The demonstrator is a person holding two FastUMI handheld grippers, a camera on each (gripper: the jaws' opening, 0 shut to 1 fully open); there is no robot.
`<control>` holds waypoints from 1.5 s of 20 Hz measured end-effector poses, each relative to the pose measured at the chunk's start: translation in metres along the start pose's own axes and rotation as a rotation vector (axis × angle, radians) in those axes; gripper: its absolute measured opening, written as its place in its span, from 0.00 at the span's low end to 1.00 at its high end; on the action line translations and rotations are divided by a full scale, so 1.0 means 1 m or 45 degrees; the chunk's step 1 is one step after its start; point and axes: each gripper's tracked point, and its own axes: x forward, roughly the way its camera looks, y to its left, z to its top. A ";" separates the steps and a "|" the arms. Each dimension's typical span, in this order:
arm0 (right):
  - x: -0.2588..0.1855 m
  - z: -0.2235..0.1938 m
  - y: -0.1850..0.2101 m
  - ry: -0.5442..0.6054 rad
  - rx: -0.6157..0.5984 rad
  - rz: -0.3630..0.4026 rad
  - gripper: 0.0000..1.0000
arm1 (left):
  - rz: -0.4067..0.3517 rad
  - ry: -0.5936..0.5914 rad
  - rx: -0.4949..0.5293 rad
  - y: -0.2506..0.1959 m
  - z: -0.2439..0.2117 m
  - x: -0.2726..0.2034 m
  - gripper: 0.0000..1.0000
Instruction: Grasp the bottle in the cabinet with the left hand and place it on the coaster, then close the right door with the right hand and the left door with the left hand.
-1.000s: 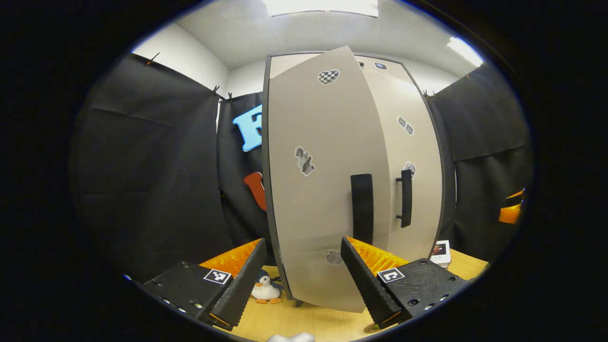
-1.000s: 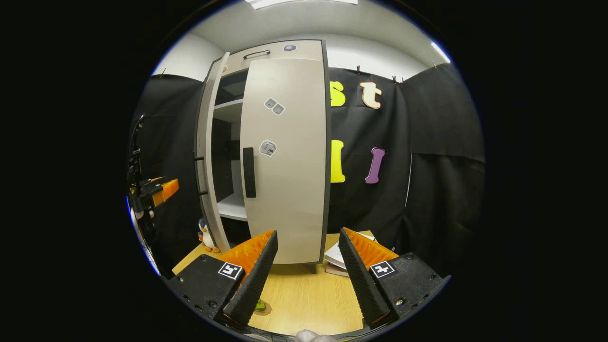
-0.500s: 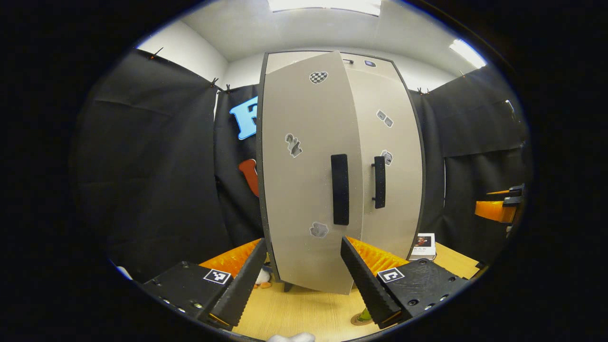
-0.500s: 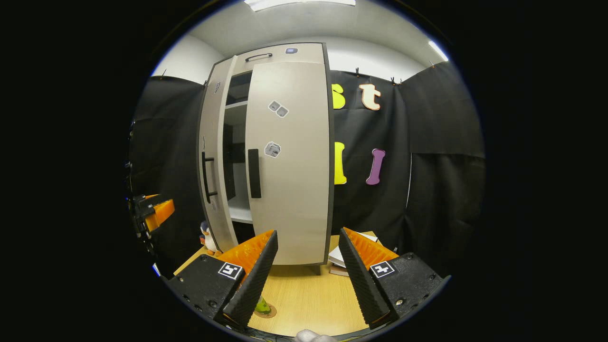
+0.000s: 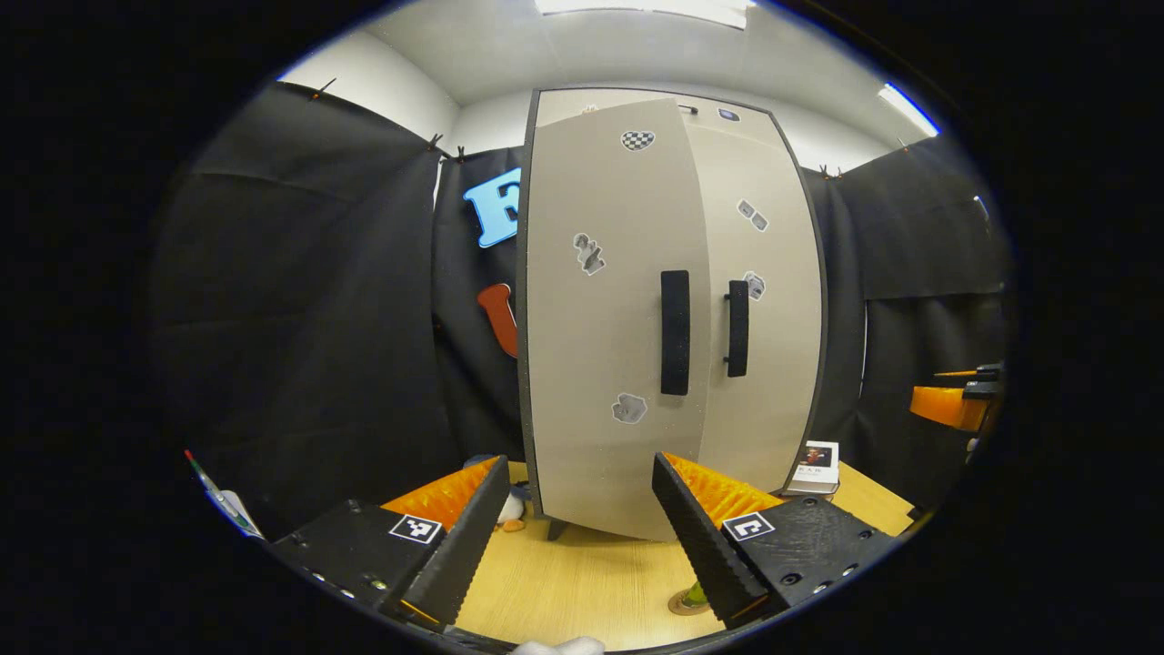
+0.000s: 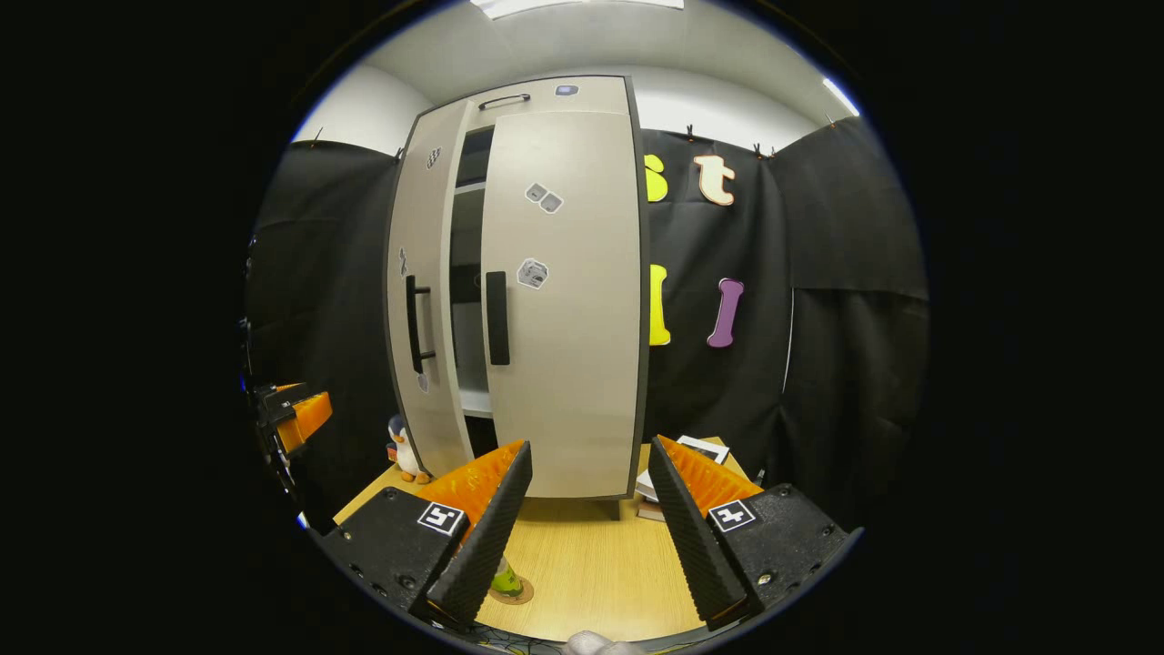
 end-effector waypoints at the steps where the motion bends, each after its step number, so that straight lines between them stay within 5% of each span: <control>1: 0.000 0.002 0.000 -0.005 -0.003 -0.001 0.80 | 0.000 -0.005 0.004 -0.001 0.001 0.000 0.96; 30: -0.002 0.003 0.001 -0.022 -0.027 -0.003 0.80 | -0.051 -0.014 0.030 -0.015 0.001 0.000 0.96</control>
